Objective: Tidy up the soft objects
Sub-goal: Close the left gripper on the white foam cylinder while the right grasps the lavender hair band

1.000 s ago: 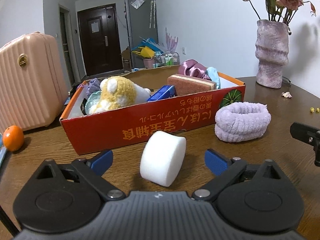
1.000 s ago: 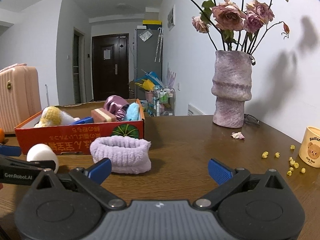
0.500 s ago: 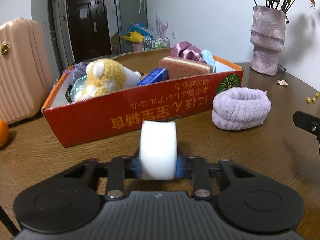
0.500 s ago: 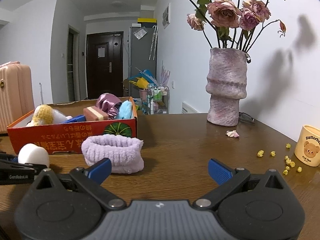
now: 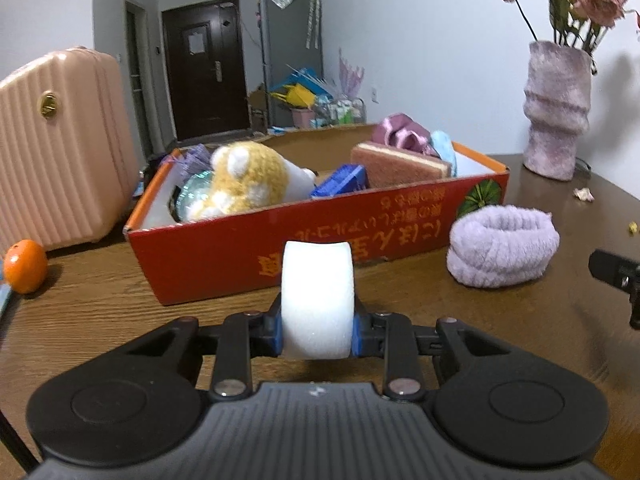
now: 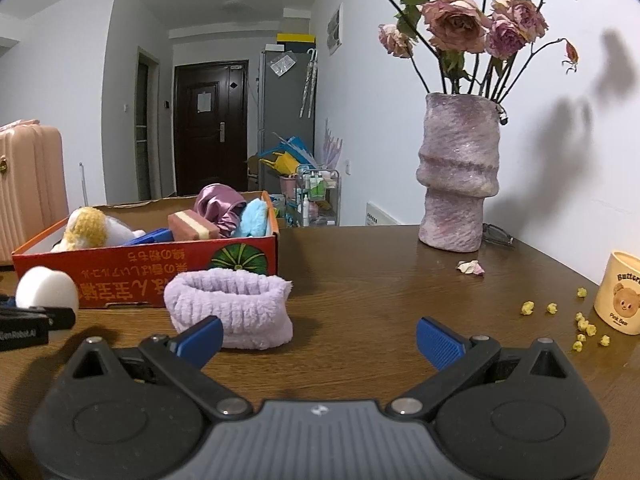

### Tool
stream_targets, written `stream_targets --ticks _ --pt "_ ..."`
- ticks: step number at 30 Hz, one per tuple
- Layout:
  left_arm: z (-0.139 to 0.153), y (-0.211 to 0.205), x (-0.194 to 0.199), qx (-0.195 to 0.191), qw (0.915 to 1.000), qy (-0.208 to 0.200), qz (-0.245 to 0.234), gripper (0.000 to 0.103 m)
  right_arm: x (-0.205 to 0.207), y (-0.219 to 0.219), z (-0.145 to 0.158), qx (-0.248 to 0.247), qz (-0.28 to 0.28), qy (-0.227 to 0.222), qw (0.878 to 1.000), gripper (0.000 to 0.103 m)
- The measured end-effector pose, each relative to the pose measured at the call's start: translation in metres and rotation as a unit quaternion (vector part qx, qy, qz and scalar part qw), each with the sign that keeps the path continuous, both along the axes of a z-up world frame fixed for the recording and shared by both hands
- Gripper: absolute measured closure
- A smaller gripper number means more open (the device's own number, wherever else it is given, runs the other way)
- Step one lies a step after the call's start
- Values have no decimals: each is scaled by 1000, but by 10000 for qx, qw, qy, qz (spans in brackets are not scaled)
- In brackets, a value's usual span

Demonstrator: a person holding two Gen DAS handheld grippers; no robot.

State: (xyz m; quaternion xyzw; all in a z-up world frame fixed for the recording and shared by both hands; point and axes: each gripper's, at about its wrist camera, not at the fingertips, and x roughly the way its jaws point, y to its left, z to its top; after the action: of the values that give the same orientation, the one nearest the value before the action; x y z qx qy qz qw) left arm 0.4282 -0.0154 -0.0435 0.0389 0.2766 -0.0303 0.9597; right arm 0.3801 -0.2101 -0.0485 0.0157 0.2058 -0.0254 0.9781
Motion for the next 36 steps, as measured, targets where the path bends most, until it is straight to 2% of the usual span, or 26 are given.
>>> stream_targets --ticks 13,21,33,35,36 --pt "7 16 -7 -102 9984 -224 500 74 34 32 -2 71 493 197 9986 0" --pt "6 21 -7 -104 9975 -227 657 74 62 46 -3 133 527 317 9980 0" --pt "6 21 -6 -167 9976 -211 637 74 104 51 -14 288 361 909 9948 0" --pt "6 21 -6 -168 9976 -211 636 74 107 49 -17 366 375 1036 9932 2" --pt "6 21 -6 -175 9976 -209 634 74 108 48 -18 449 420 1096 9921 7"
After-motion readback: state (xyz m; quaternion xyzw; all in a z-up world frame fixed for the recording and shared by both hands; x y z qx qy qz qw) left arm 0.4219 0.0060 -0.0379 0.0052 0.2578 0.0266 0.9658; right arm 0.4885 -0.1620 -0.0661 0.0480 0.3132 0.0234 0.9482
